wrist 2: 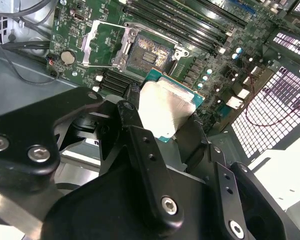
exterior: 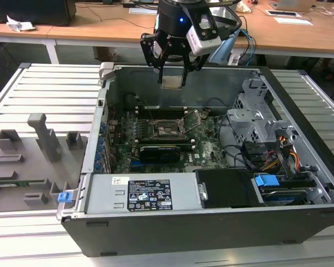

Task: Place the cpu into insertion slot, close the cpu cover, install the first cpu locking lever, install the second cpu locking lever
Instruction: 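Place the cpu into insertion slot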

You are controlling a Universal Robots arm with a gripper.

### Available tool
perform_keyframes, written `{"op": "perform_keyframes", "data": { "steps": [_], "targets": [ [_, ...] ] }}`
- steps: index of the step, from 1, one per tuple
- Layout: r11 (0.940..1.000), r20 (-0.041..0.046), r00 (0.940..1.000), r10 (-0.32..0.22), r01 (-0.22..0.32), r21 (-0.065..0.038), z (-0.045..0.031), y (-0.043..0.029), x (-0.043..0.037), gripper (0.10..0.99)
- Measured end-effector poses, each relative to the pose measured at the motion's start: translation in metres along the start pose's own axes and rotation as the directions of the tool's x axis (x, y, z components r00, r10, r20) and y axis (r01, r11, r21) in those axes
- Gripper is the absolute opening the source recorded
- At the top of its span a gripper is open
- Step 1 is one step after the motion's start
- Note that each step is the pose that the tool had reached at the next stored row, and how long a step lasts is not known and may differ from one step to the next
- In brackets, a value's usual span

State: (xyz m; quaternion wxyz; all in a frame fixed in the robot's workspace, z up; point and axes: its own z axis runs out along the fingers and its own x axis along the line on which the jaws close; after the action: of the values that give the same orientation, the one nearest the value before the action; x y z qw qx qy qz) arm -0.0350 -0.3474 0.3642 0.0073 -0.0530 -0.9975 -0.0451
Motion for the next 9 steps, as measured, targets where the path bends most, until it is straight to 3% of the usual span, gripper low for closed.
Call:
{"op": "perform_keyframes", "data": {
  "steps": [9],
  "targets": [
    [0.9999, 0.001, 0.9999, 0.011, -0.011, 0.0, 0.0, 0.0, 0.0, 0.537]
  ]
}}
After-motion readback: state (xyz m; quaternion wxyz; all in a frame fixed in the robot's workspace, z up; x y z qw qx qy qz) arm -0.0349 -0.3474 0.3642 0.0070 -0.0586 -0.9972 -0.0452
